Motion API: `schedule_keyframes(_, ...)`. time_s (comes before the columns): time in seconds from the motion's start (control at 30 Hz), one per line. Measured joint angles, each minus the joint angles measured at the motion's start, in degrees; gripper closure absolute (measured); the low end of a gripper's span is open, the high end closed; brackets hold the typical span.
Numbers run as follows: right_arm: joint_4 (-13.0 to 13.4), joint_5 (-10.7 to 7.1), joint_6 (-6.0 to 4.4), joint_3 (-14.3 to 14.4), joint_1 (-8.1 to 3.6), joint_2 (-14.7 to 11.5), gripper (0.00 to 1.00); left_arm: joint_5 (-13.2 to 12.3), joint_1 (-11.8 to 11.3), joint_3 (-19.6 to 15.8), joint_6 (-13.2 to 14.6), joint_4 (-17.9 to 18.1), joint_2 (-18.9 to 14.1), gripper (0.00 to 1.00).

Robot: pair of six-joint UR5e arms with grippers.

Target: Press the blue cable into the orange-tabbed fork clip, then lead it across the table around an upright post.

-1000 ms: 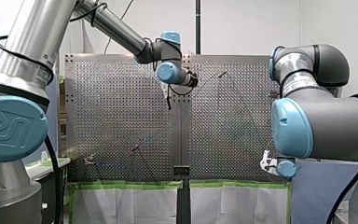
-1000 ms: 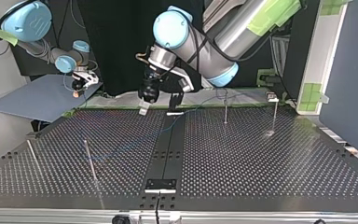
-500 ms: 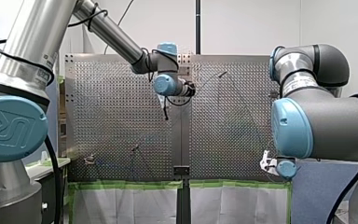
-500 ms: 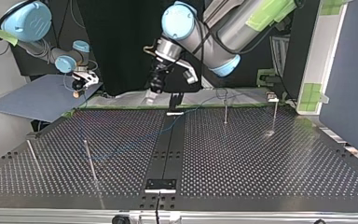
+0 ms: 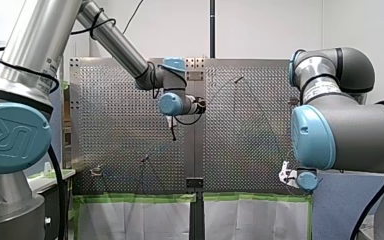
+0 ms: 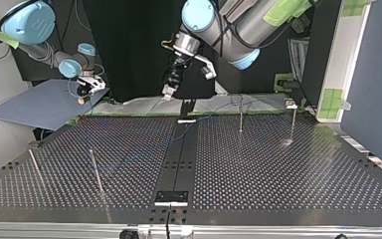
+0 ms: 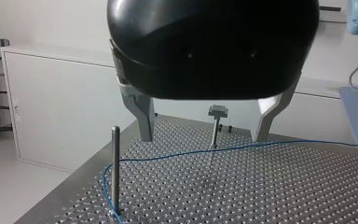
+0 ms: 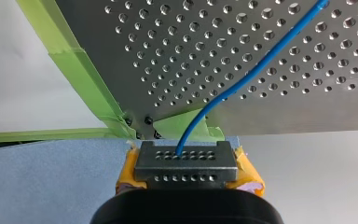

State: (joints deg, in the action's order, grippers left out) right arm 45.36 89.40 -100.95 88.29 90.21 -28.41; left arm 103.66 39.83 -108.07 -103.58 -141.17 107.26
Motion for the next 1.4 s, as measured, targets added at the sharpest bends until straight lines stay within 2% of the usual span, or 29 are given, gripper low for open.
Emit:
schedule_keyframes(0.2, 0.0, -0.01, 0.03, 0.0, 0.00, 0.0, 1.00, 0.0, 0.0, -3.1, 0.0, 2.0, 0.0, 0.00)
schedule_keyframes(0.93, 0.2, -0.10, -0.04, 0.0, 0.01, 0.0, 1.00, 0.1, -0.2, -13.9, 0.3, 2.6, 0.0, 0.00)
schedule_keyframes(1.17, 0.0, -0.10, 0.00, 0.0, 0.01, 0.0, 1.00, 0.1, -0.4, -17.1, 0.3, 5.1, 0.0, 0.00)
schedule_keyframes(1.4, 0.0, -0.18, 0.03, 0.0, 0.11, 0.0, 1.00, 0.6, -1.3, -20.6, -0.9, 8.6, 0.1, 0.00)
